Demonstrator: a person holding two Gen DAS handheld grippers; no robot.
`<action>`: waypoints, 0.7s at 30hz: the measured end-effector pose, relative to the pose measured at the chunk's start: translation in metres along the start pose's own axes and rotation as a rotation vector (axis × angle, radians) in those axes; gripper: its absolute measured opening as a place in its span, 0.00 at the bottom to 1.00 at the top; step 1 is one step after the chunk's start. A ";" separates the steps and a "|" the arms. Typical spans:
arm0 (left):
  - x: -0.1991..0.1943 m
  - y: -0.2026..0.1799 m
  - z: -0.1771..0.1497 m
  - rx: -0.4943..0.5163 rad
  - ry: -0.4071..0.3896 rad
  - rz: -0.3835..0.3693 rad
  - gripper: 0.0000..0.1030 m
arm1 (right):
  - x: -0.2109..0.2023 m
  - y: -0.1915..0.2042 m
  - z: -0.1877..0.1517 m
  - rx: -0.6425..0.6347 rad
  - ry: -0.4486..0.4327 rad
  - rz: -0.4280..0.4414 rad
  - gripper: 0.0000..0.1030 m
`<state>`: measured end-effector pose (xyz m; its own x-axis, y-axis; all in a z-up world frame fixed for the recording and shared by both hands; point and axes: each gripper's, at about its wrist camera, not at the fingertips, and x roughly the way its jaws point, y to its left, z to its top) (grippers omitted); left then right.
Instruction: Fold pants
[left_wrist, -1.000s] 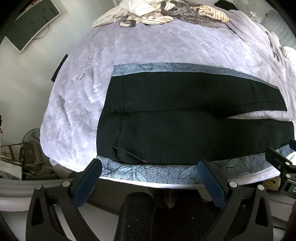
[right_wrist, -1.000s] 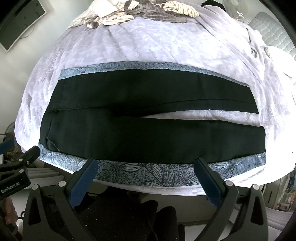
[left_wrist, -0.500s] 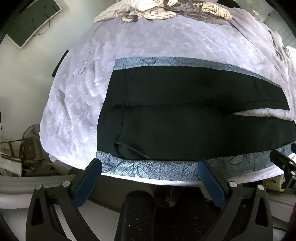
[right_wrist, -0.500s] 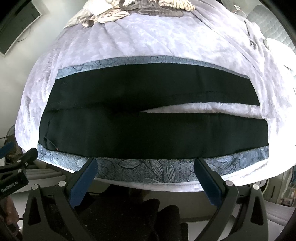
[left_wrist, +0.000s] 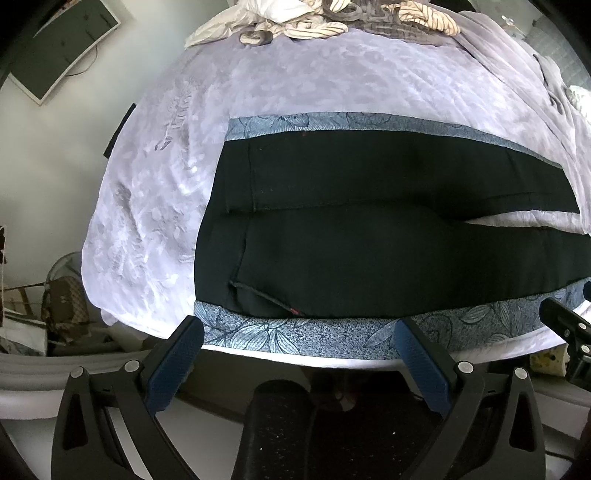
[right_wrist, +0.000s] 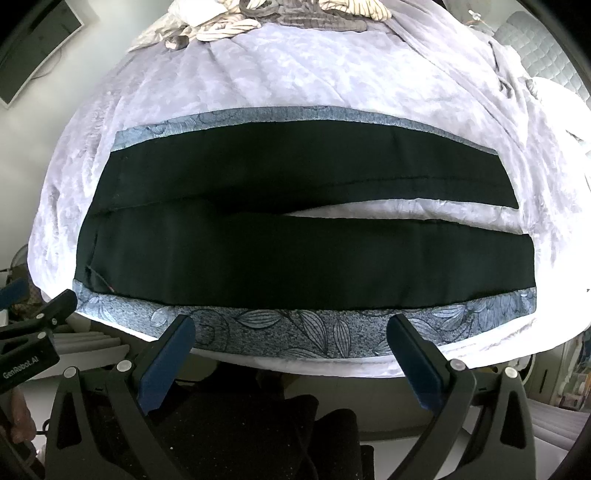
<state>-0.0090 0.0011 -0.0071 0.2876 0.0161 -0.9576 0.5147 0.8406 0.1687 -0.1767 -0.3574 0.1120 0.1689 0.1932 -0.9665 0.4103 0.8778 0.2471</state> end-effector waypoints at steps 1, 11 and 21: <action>0.000 0.000 0.000 0.000 -0.001 0.000 1.00 | 0.000 0.000 0.000 0.000 0.000 0.000 1.00; 0.000 0.002 -0.002 -0.018 0.010 -0.008 1.00 | -0.002 0.003 0.002 -0.019 -0.005 -0.009 1.00; 0.002 0.004 -0.003 -0.018 0.014 -0.004 1.00 | -0.009 0.012 0.002 -0.055 -0.039 -0.022 1.00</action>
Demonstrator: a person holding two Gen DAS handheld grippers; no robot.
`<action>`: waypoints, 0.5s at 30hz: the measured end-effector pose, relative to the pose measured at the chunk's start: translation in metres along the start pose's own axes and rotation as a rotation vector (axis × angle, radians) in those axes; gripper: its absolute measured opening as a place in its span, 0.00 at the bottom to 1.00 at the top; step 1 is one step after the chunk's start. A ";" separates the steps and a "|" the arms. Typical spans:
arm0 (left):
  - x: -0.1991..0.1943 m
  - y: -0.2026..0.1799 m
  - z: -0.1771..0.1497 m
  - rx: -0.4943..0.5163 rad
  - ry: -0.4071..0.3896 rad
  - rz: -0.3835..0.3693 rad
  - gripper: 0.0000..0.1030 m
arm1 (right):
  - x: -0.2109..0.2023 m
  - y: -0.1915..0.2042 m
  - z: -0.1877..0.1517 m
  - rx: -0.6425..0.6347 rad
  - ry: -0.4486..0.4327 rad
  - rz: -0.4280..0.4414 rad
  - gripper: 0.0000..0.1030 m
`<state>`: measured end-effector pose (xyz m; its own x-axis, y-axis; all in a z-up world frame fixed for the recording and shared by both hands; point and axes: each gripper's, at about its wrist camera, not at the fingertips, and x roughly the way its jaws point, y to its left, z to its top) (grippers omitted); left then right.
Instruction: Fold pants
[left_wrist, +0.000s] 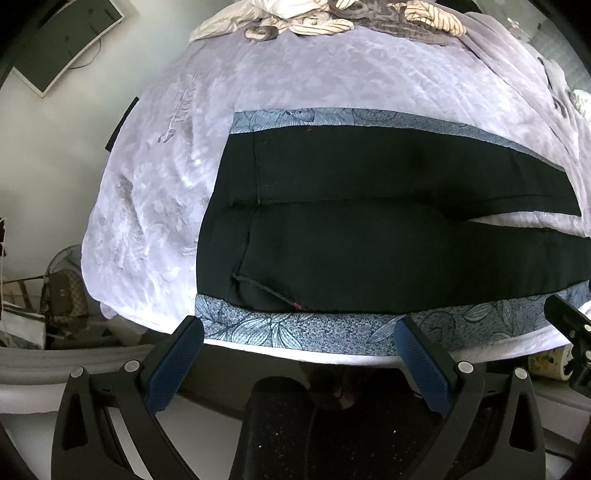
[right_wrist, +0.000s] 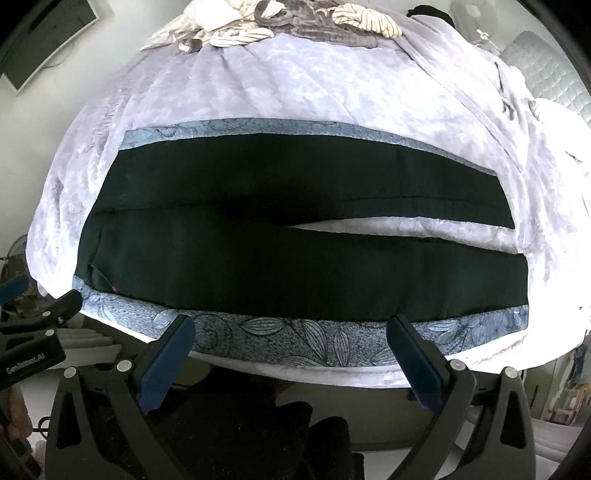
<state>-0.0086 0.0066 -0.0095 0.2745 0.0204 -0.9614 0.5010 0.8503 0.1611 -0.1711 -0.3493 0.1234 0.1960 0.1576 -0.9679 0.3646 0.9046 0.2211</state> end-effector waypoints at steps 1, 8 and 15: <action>0.000 0.000 0.000 0.001 -0.001 0.001 1.00 | 0.000 0.000 0.000 0.002 -0.001 0.000 1.00; 0.001 0.003 0.000 -0.005 0.005 0.000 1.00 | 0.001 0.001 0.000 0.005 0.002 0.001 1.00; 0.010 0.005 -0.005 -0.011 0.031 0.000 1.00 | 0.009 0.006 0.000 -0.007 0.030 0.004 1.00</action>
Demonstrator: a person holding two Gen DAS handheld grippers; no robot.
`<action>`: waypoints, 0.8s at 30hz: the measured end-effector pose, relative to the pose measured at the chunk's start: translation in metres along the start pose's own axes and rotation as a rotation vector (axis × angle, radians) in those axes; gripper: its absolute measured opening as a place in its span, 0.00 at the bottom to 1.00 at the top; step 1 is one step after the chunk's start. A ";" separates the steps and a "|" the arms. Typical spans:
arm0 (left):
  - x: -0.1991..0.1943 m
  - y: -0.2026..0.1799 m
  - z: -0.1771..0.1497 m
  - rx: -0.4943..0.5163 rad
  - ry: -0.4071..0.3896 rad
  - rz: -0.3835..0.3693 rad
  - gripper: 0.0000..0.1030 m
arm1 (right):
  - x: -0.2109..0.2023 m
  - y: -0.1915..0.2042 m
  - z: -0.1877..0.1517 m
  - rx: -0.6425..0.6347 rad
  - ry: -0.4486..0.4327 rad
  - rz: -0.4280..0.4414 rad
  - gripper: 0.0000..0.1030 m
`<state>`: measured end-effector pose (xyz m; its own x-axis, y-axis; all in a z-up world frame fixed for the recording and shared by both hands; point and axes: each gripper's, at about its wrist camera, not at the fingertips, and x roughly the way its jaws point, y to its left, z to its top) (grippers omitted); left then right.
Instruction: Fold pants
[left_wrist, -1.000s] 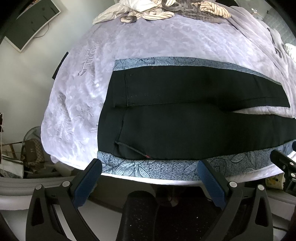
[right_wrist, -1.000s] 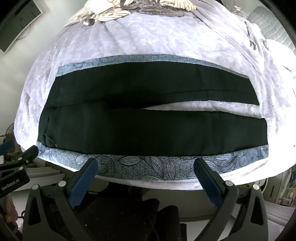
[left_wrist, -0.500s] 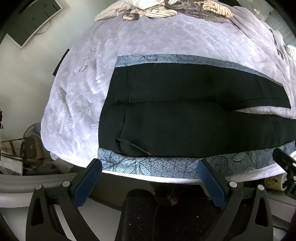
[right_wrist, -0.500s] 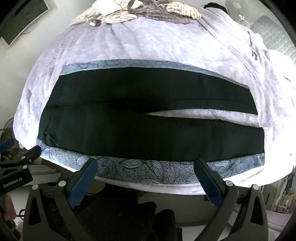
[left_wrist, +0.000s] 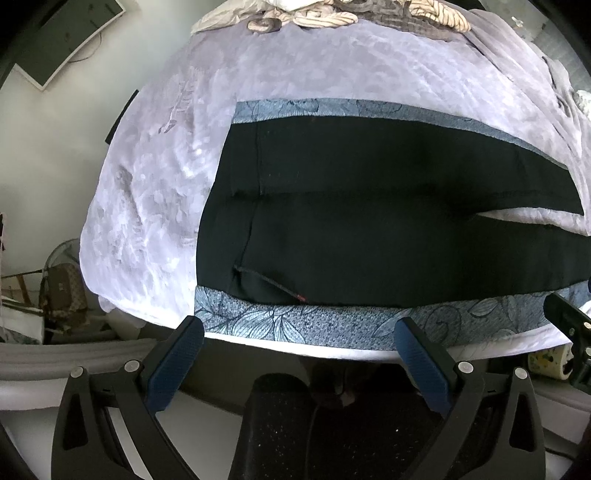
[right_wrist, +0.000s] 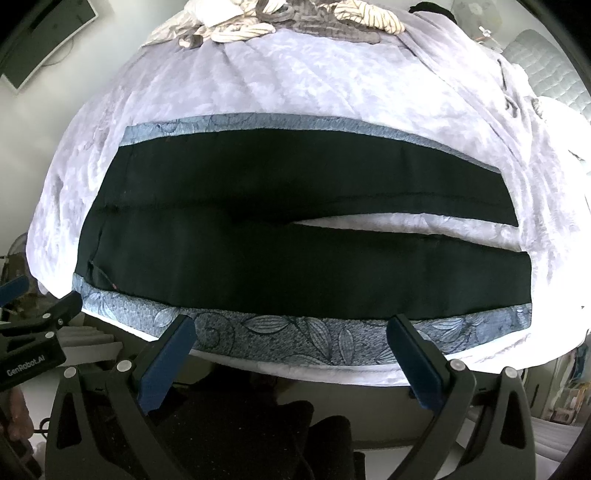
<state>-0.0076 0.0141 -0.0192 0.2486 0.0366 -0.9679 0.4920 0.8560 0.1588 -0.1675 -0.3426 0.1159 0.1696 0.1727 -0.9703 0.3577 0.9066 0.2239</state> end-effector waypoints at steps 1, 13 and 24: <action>0.003 0.001 -0.001 -0.003 0.008 0.000 1.00 | 0.002 0.003 0.000 -0.007 0.004 -0.001 1.00; 0.029 0.022 -0.015 -0.064 0.075 0.009 1.00 | 0.023 0.037 0.000 -0.087 0.048 0.027 1.00; 0.097 0.075 -0.026 -0.319 0.107 -0.368 1.00 | 0.110 -0.043 -0.040 0.413 0.206 0.679 0.69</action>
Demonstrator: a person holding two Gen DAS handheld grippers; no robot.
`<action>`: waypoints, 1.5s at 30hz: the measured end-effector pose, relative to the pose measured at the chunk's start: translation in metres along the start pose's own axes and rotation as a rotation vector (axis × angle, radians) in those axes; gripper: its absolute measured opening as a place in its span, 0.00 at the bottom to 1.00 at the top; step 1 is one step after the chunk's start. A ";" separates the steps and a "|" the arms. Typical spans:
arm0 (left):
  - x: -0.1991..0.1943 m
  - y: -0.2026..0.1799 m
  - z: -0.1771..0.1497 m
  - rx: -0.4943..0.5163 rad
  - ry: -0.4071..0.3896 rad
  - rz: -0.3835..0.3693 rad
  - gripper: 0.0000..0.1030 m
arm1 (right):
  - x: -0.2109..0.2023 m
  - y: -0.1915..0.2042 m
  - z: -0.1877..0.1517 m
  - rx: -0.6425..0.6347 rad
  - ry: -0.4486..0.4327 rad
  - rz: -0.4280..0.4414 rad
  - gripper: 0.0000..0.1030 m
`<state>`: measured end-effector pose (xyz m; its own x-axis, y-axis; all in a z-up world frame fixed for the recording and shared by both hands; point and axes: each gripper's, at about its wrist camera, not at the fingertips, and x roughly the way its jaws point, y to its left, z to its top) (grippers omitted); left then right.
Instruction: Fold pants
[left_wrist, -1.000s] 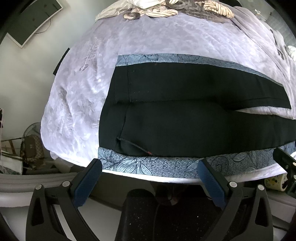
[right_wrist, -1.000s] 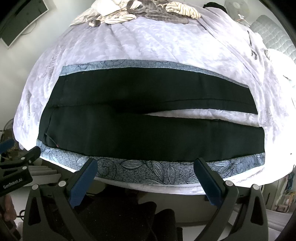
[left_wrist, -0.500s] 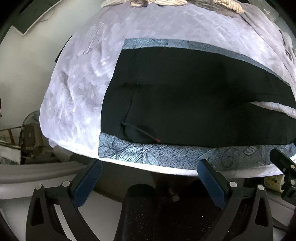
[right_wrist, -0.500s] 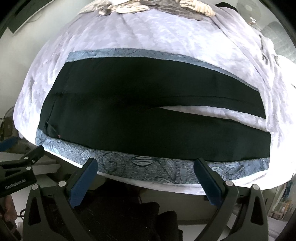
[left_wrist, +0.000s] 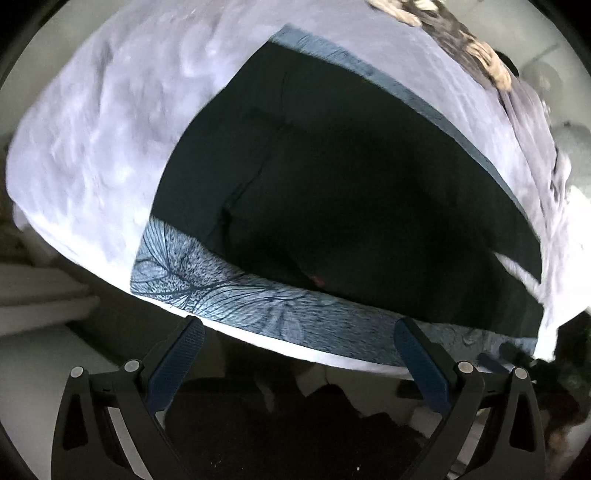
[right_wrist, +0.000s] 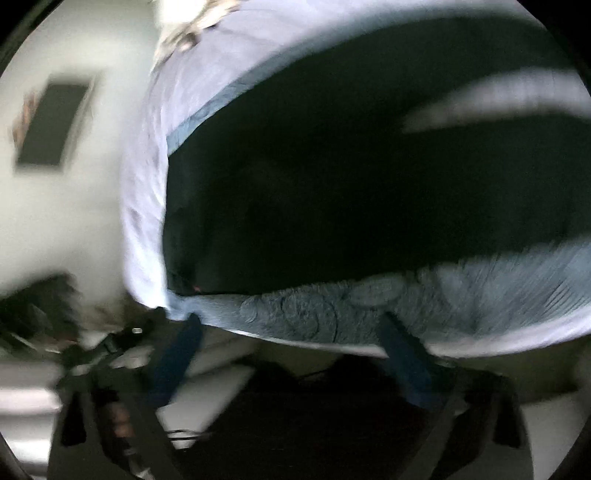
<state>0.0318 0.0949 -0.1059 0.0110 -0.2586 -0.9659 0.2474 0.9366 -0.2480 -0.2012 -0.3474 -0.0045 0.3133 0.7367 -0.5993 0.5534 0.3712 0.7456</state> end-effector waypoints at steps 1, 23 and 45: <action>0.003 0.004 -0.001 -0.005 0.003 -0.012 1.00 | 0.003 -0.015 -0.004 0.041 0.017 0.042 0.68; 0.029 0.030 -0.001 -0.140 0.009 -0.192 1.00 | 0.079 -0.020 0.003 0.135 0.075 0.459 0.69; 0.013 0.024 0.039 -0.270 -0.088 -0.304 0.34 | 0.030 -0.053 0.016 0.261 -0.009 0.432 0.14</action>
<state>0.0758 0.1043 -0.1218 0.0622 -0.5415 -0.8384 -0.0108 0.8396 -0.5431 -0.2085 -0.3539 -0.0665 0.5621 0.7865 -0.2558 0.5462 -0.1208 0.8289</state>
